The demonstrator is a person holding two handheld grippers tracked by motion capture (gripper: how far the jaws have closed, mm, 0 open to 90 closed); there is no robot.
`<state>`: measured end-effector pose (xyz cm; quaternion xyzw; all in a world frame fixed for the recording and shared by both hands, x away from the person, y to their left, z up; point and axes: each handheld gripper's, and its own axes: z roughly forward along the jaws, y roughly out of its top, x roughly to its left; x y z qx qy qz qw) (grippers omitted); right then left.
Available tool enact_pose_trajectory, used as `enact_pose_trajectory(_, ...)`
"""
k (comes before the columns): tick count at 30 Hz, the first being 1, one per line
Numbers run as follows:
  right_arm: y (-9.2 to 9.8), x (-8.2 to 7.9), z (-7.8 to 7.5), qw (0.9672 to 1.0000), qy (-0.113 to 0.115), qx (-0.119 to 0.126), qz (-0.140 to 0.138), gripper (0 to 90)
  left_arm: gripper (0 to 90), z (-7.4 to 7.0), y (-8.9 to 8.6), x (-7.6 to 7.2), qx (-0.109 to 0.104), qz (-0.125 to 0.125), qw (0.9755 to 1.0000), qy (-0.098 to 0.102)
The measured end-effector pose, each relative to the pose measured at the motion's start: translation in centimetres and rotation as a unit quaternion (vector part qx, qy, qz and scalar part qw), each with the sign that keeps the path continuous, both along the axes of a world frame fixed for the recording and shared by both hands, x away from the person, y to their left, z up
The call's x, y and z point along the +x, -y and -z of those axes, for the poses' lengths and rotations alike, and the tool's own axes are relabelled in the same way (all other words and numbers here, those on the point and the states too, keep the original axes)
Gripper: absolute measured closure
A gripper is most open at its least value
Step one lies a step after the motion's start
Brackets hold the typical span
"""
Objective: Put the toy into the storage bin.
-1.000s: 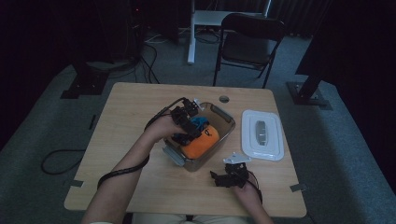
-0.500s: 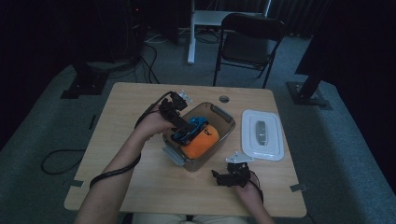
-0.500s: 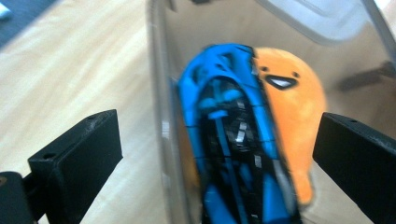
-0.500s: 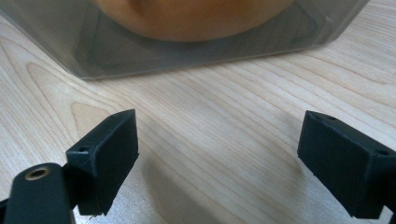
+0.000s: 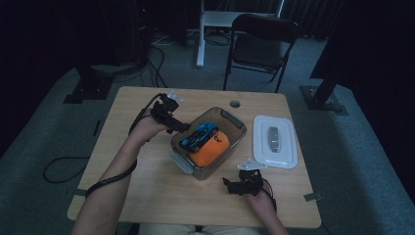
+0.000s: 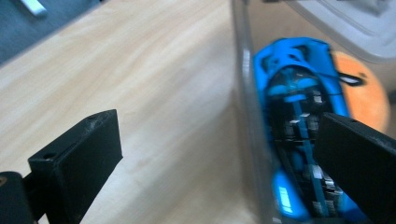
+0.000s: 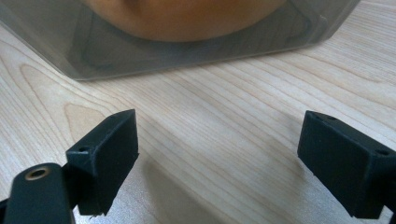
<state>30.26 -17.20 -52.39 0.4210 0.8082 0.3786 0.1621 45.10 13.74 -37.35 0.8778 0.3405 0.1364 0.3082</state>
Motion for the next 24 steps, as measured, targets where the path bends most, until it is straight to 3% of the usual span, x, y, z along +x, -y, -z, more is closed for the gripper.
enact_pose_trajectory(9, 0.1, 0.1, -0.1, 1.0, -0.001, 0.003, 0.002, 12.0, 2.0, 1.8, -2.5, 1.4, -0.018, -0.03, 0.9993, 0.011)
enact_pose_trajectory(12, 0.1, 0.1, -0.1, 1.0, 0.0, 0.002, 0.002, 12.0, 2.0, 2.8, -3.3, 2.0, -0.034, -0.042, 0.9984, 0.013)
enact_pose_trajectory(17, 0.4, 0.5, -0.5, 0.9999, 0.008, 0.001, 0.009, 12.0, 1.9, 5.0, -3.9, 2.8, -0.031, -0.054, 0.998, 0.011)
enact_pose_trajectory(20, 0.7, 0.8, -0.8, 0.9998, 0.012, 0.004, 0.016, 12.0, 2.0, 6.6, -4.0, 3.2, -0.023, -0.058, 0.9981, -0.004)
enact_pose_trajectory(22, 0.7, 1.2, -1.0, 0.9997, 0.016, -0.002, 0.016, 12.0, 2.0, 8.3, -3.9, 3.4, -0.005, -0.059, 0.9981, -0.017)
enact_pose_trajectory(24, 0.7, 1.3, -1.1, 0.9997, 0.021, 0.006, 0.007, 12.0, 2.0, 9.0, -3.7, 3.5, -0.007, -0.058, 0.9981, -0.02)
